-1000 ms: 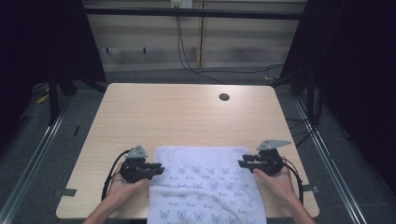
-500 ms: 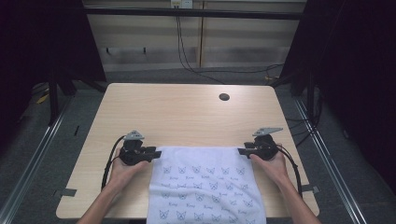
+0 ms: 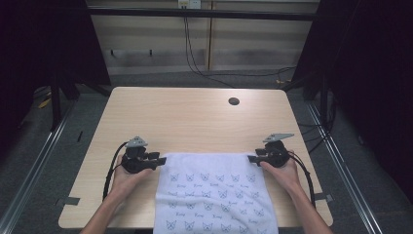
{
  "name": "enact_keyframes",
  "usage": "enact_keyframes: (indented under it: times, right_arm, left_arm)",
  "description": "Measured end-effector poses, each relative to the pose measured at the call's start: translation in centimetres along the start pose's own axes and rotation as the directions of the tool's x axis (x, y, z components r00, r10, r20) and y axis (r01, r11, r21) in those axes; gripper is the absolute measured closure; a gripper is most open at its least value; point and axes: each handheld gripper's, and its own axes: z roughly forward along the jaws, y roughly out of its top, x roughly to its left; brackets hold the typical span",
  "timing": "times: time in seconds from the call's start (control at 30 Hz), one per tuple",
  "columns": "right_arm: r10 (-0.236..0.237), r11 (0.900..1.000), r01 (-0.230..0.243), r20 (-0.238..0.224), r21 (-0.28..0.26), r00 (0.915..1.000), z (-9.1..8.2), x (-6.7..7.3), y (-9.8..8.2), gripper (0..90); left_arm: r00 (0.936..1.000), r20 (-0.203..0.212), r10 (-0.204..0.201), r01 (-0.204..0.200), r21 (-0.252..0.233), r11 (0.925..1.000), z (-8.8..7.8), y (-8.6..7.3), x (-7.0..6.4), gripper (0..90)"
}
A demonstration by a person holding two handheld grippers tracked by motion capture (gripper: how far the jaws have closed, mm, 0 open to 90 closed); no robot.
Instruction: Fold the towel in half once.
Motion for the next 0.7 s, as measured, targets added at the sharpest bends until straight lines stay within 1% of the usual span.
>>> enact_keyframes:
  times: [0.03,0.07,0.1,0.13,0.17,0.2,0.23,0.27,0.3,0.33,0.37,0.4,0.43,0.47,0.5,0.53,0.57,0.6,0.63,0.7]
  right_arm:
    - [-0.022,1.000,0.022,0.008,0.007,0.9997,0.0,0.3,0.0,51.4]
    - [-0.029,1.000,0.029,-0.003,0.003,0.9996,0.0,0.4,0.0,56.8]
    - [-0.029,1.000,0.029,-0.003,0.003,0.9996,0.0,0.4,0.0,56.8]
    - [-0.048,0.999,0.048,0.003,0.004,0.9988,0.1,0.7,0.0,63.6]
    - [-0.048,0.999,0.048,0.003,0.004,0.9988,0.1,0.7,0.0,63.6]
    - [-0.060,0.998,0.060,-0.014,0.015,0.9981,0.1,1.0,0.0,77.3]
    - [-0.056,0.998,0.056,-0.023,0.014,0.9982,0.1,1.1,0.0,83.1]
    - [-0.045,0.999,0.045,-0.038,0.016,0.9983,0.1,1.1,0.0,85.5]
    - [-0.039,0.999,0.040,-0.037,0.015,0.9986,0.1,1.1,0.0,86.2]
    - [-0.039,0.999,0.040,-0.037,0.015,0.9986,0.1,1.1,0.0,86.2]
    - [-0.020,1.000,0.021,-0.046,0.018,0.9987,0.1,1.0,0.0,86.8]
    - [-0.020,1.000,0.021,-0.046,0.018,0.9987,0.1,1.0,0.0,86.8]
    - [0.002,1.000,-0.002,-0.060,0.010,0.9982,0.0,0.8,0.0,86.8]
    - [0.002,1.000,-0.002,-0.060,0.010,0.9982,0.0,0.8,0.0,86.8]
    - [0.005,1.000,-0.005,-0.066,0.002,0.9978,-0.2,0.7,0.0,86.8]
    - [0.009,1.000,-0.010,-0.068,-0.008,0.9976,-0.4,0.7,0.1,86.8]
    - [0.017,1.000,-0.019,-0.070,-0.020,0.9974,-0.6,0.7,0.1,86.8]
    - [0.019,0.999,-0.021,-0.076,-0.030,0.9969,-0.8,0.6,0.2,86.8]
    - [0.014,0.999,-0.017,-0.063,-0.046,0.9979,-1.2,0.5,0.2,86.8]
    - [0.024,0.998,-0.027,-0.059,-0.049,0.9980,-1.6,0.5,0.1,86.8]
  left_arm:
    - [1.0000,-0.001,0.005,-0.005,0.000,1.0000,0.0,0.0,0.0,55.8]
    - [1.0000,-0.002,-0.005,0.005,-0.004,1.0000,-0.1,0.1,0.1,55.6]
    - [1.0000,-0.002,-0.005,0.005,-0.004,1.0000,-0.1,0.1,0.1,55.5]
    - [0.9999,-0.007,-0.011,0.011,-0.001,0.9999,0.0,0.1,0.3,55.3]
    - [0.9999,-0.007,-0.011,0.011,-0.001,0.9999,0.0,0.1,0.3,54.8]
    - [0.9998,-0.012,-0.016,0.016,0.002,0.9999,0.1,0.1,0.4,54.5]
    - [0.9997,-0.017,-0.015,0.015,0.003,0.9999,0.1,0.1,0.5,54.1]
    - [0.9996,-0.018,-0.022,0.022,0.000,0.9997,0.3,0.3,0.5,53.3]
    - [0.9996,-0.018,-0.022,0.022,0.000,0.9997,0.3,0.3,0.5,52.3]
    - [0.9997,-0.022,-0.006,0.006,0.019,0.9998,0.4,0.4,0.6,52.3]
    - [0.9998,-0.017,-0.010,0.010,0.019,0.9998,0.7,0.8,0.8,51.3]
    - [0.9998,-0.017,-0.010,0.010,0.019,0.9998,0.7,0.8,0.8,50.6]
    - [0.9999,-0.008,-0.009,0.009,0.030,0.9995,0.9,1.0,0.9,50.2]
    - [0.9999,-0.011,0.000,0.001,0.023,0.9997,1.0,1.2,0.9,50.2]
    - [0.9999,-0.012,-0.001,0.001,0.016,0.9999,1.1,1.4,0.9,51.6]
    - [1.0000,-0.001,-0.002,0.002,0.003,1.0000,1.3,1.4,0.9,53.2]
    - [0.9999,0.006,-0.010,0.010,-0.006,0.9999,1.5,1.4,0.8,54.3]
    - [0.9998,0.001,-0.018,0.018,-0.009,0.9998,1.8,1.2,0.7,54.1]
    - [0.9999,0.011,-0.007,0.007,0.012,0.9999,2.4,0.9,0.3,53.9]
    - [0.9999,0.011,0.009,-0.009,0.035,0.9993,2.9,0.9,-0.1,51.9]
